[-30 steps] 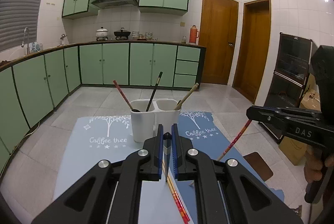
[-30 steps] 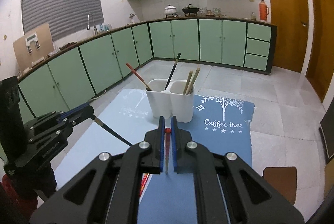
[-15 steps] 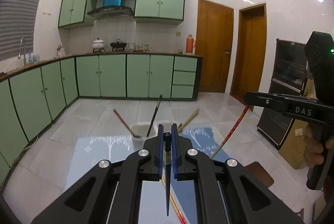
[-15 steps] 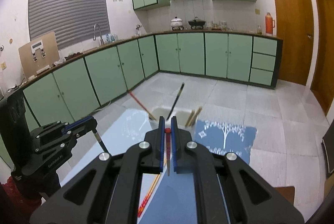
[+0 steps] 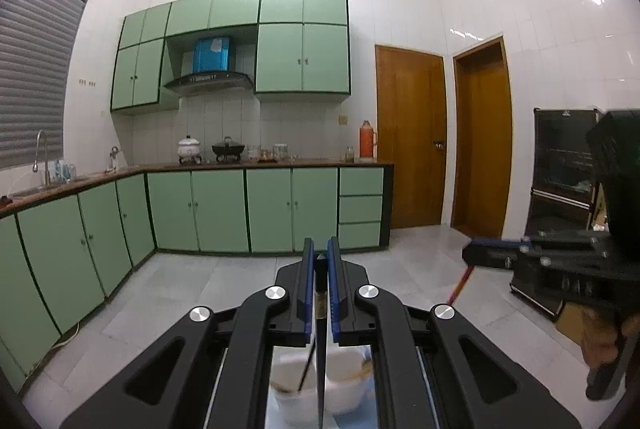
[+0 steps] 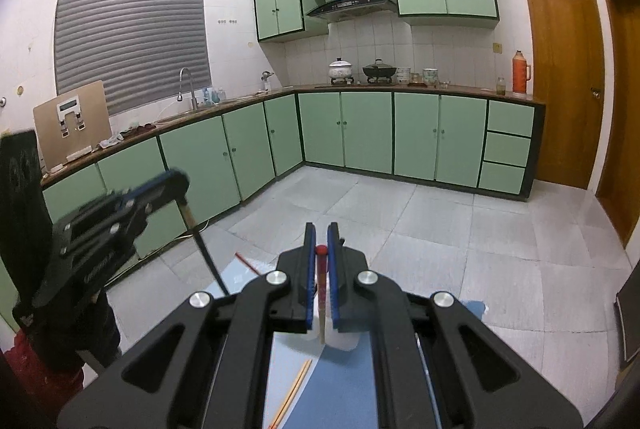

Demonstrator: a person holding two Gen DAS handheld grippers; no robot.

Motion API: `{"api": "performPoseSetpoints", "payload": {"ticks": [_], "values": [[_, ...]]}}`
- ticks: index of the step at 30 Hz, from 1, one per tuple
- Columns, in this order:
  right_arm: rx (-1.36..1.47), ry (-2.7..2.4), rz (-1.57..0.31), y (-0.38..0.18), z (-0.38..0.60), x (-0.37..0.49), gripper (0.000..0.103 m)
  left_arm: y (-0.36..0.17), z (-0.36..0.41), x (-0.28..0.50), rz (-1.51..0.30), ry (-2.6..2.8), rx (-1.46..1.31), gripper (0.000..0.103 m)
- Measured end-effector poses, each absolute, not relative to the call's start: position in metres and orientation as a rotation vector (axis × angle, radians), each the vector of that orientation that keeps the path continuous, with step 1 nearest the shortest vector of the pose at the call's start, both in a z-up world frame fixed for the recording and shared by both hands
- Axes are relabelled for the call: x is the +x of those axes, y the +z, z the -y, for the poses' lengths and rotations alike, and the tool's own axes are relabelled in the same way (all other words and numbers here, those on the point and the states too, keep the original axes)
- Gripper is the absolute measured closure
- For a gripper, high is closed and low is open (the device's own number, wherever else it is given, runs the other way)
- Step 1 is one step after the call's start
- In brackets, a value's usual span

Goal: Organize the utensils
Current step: 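Carry both chopsticks over the white holder and open both grippers, then lower the left gripper and grasp a red-patterned chopstick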

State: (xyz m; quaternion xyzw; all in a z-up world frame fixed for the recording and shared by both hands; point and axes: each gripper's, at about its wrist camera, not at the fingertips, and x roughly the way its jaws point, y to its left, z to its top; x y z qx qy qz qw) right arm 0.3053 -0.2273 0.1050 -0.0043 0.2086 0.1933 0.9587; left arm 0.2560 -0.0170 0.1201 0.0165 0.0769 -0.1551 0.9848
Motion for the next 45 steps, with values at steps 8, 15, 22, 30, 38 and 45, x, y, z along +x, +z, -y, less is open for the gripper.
{"api": "performPoseSetpoints", "payload": {"ticks": [8,15,22,30,38,45], "values": [[-0.010,0.367,-0.430,0.098,0.222,0.358,0.098,0.109,0.023,0.314,-0.137,-0.282,0.029,0.096],[0.034,0.354,-0.500,0.057,0.221,0.404,0.098,0.061,0.018,0.361,-0.239,-0.265,-0.017,0.097],[0.083,0.380,-0.586,0.019,0.225,0.424,0.094,0.024,0.010,0.379,-0.363,-0.273,-0.010,0.096],[0.132,0.342,-0.571,0.009,0.242,0.405,0.078,0.020,0.001,0.358,-0.373,-0.257,-0.023,0.076],[0.138,0.275,-0.478,-0.001,0.262,0.333,0.041,0.019,-0.011,0.299,-0.354,-0.243,-0.038,0.048],[0.142,0.204,-0.486,-0.040,0.265,0.270,0.009,-0.005,-0.018,0.244,-0.389,-0.223,-0.031,0.025]]}}
